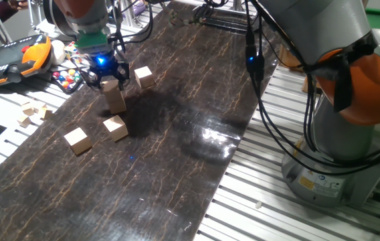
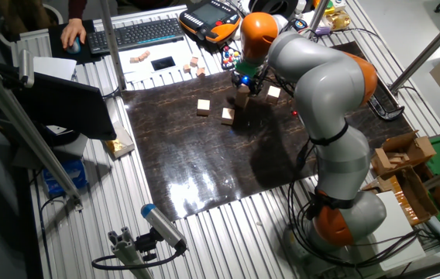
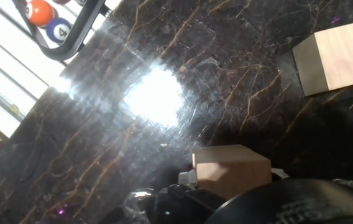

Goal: Stack the blocks in a vertical line of five

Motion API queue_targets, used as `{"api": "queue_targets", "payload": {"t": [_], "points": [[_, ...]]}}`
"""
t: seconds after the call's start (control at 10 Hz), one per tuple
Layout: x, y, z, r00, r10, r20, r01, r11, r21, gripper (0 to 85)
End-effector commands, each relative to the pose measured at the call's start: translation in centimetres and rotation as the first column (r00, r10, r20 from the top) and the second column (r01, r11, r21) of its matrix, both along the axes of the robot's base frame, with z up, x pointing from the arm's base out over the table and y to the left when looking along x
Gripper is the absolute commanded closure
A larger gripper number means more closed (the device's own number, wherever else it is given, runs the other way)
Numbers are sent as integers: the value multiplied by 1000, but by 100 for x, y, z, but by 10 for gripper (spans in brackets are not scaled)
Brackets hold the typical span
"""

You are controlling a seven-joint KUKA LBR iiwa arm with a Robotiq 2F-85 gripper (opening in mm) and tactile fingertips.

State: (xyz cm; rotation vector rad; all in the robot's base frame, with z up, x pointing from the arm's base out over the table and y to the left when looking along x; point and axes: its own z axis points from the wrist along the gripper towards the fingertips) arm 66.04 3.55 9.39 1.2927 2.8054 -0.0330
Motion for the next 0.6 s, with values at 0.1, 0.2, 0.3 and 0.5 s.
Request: {"api": "queue_targets", "payload": {"t": [0.1, 0.2, 0.3, 0.5], "points": [[-1, -2, -2, 1000, -3, 0, 3, 1000, 0, 293], [-3, -3, -4, 1000, -5, 3, 5, 1000, 0, 237], [-5, -3, -7, 1000, -3, 3, 3, 1000, 0, 230], [-5, -2, -8, 1000, 1, 3, -1, 1000, 0, 233]]}}
